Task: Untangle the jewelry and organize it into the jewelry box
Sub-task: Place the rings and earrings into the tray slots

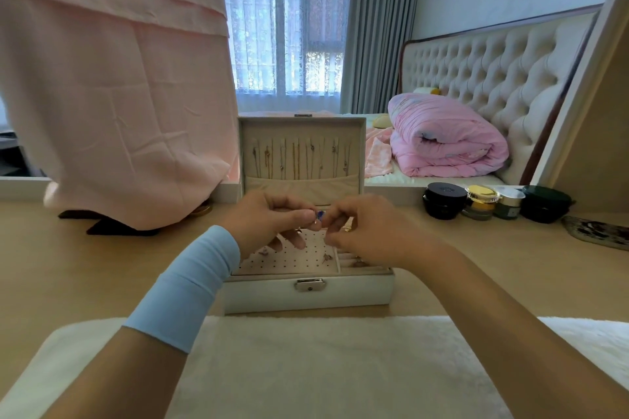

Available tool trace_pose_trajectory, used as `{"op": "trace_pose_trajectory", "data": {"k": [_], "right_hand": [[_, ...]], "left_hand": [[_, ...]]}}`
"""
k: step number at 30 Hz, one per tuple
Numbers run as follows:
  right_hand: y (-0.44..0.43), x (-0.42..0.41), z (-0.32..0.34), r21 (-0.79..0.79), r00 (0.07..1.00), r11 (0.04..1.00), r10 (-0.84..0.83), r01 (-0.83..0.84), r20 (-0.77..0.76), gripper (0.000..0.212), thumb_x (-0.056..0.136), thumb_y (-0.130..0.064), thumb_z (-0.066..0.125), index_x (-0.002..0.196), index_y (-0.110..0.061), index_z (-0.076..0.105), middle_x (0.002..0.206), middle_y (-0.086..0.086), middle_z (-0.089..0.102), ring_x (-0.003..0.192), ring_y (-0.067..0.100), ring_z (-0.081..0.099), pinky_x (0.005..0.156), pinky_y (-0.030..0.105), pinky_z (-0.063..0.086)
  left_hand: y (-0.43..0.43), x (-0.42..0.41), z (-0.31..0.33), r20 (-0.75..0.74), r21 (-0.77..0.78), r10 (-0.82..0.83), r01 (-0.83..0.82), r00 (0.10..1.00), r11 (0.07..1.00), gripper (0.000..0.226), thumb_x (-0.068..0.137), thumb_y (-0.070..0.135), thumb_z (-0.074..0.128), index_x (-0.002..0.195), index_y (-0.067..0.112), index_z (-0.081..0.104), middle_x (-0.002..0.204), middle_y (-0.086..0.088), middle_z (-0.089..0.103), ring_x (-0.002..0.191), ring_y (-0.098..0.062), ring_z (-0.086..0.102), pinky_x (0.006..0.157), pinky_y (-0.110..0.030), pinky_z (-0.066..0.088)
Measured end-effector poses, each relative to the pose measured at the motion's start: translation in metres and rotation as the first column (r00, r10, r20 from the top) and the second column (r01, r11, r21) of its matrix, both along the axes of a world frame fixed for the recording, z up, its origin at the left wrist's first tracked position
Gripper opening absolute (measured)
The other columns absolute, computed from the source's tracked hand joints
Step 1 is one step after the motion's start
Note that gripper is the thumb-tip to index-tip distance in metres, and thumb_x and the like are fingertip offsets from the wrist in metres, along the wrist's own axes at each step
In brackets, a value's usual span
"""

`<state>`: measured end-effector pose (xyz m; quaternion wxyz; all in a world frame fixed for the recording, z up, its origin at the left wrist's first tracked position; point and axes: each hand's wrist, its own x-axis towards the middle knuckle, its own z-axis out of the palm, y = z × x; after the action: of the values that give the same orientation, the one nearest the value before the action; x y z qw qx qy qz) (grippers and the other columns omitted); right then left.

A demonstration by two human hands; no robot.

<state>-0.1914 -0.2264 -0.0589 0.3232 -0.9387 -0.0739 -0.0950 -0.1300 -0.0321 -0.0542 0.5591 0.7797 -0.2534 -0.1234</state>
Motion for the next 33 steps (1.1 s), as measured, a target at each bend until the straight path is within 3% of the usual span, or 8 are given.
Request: {"op": "trace_pose_trajectory", "data": {"k": [5, 9, 12, 14, 18, 24, 29, 33], "right_hand": [[0.012, -0.004, 0.002, 0.29, 0.983, 0.952, 0.045, -0.096, 0.179, 0.024, 0.08, -0.012, 0.084, 0.099, -0.022, 0.072, 0.094, -0.005, 0.074, 0.054, -0.007, 0.056, 0.056, 0.009, 0.043], [0.016, 0.003, -0.004, 0.346, 0.954, 0.938, -0.078, -0.028, 0.29, 0.019, 0.08, -0.022, 0.085, 0.095, -0.03, 0.075, 0.089, -0.012, 0.074, 0.056, 0.003, 0.057, 0.06, 0.024, 0.055], [0.018, 0.002, -0.006, 0.355, 0.939, 0.934, -0.085, -0.041, 0.334, 0.013, 0.083, -0.022, 0.082, 0.094, -0.027, 0.078, 0.088, -0.012, 0.074, 0.062, 0.026, 0.062, 0.061, 0.035, 0.058], [0.021, 0.0, -0.007, 0.361, 0.933, 0.932, -0.094, -0.041, 0.349, 0.013, 0.084, -0.021, 0.081, 0.094, -0.029, 0.078, 0.087, -0.013, 0.075, 0.064, 0.031, 0.061, 0.061, 0.037, 0.058], [0.025, 0.002, -0.004, 0.409, 0.925, 0.912, -0.138, -0.02, 0.354, 0.015, 0.085, -0.018, 0.08, 0.089, -0.032, 0.078, 0.078, -0.011, 0.075, 0.06, 0.028, 0.062, 0.06, 0.031, 0.058], [0.041, 0.016, 0.007, 0.375, 0.93, 0.926, -0.099, -0.044, 0.355, 0.013, 0.087, -0.018, 0.077, 0.093, -0.029, 0.079, 0.085, -0.009, 0.075, 0.063, 0.027, 0.063, 0.06, 0.031, 0.058], [0.055, 0.03, 0.016, 0.29, 0.925, 0.954, -0.047, -0.07, 0.376, 0.013, 0.088, -0.016, 0.077, 0.098, -0.025, 0.079, 0.088, -0.009, 0.074, 0.064, 0.0, 0.061, 0.065, 0.026, 0.058], [0.056, 0.031, 0.011, 0.274, 0.929, 0.957, -0.011, -0.098, 0.37, 0.018, 0.086, -0.015, 0.079, 0.101, -0.025, 0.079, 0.088, -0.009, 0.075, 0.062, 0.017, 0.063, 0.064, 0.028, 0.059]], "left_hand": [[0.001, 0.001, -0.001, -0.09, -0.099, 0.021, -0.03, 0.996, 0.995, 0.011, 0.082, 0.026, 0.074, 0.091, 0.018, 0.074, 0.083, -0.002, 0.075, 0.067, -0.015, 0.066, 0.051, -0.023, 0.047], [0.0, 0.005, 0.005, -0.075, -0.124, 0.032, -0.041, 0.997, 0.991, 0.012, 0.078, 0.03, 0.076, 0.085, 0.019, 0.076, 0.084, -0.006, 0.075, 0.065, -0.013, 0.065, 0.05, -0.021, 0.046], [0.001, 0.006, 0.007, -0.064, -0.123, 0.001, -0.009, 0.998, 0.992, 0.022, 0.079, 0.032, 0.075, 0.093, 0.015, 0.076, 0.092, -0.009, 0.075, 0.068, -0.014, 0.066, 0.051, -0.021, 0.047], [0.005, 0.007, 0.008, -0.073, -0.11, -0.039, 0.031, 0.997, 0.993, 0.025, 0.083, 0.032, 0.072, 0.1, 0.014, 0.075, 0.095, -0.009, 0.075, 0.073, -0.015, 0.068, 0.053, -0.021, 0.048], [0.013, 0.011, 0.011, -0.118, -0.148, -0.116, 0.098, 0.986, 0.984, 0.026, 0.087, 0.024, 0.068, 0.111, 0.014, 0.071, 0.096, -0.004, 0.075, 0.08, -0.014, 0.071, 0.056, -0.021, 0.051], [0.027, 0.019, 0.014, -0.074, -0.179, -0.074, 0.06, 0.994, 0.982, 0.021, 0.084, 0.022, 0.071, 0.104, 0.014, 0.071, 0.094, -0.001, 0.075, 0.073, -0.015, 0.068, 0.054, -0.023, 0.052], [0.041, 0.029, 0.012, -0.061, -0.215, 0.002, -0.015, 0.998, 0.976, 0.02, 0.081, 0.027, 0.073, 0.097, 0.014, 0.072, 0.085, 0.001, 0.072, 0.062, -0.013, 0.06, 0.06, -0.031, 0.048], [0.044, 0.031, 0.011, -0.057, -0.171, -0.006, -0.004, 0.998, 0.985, 0.018, 0.086, 0.025, 0.07, 0.099, 0.014, 0.073, 0.078, 0.003, 0.071, 0.061, -0.011, 0.059, 0.054, -0.024, 0.049]]}}
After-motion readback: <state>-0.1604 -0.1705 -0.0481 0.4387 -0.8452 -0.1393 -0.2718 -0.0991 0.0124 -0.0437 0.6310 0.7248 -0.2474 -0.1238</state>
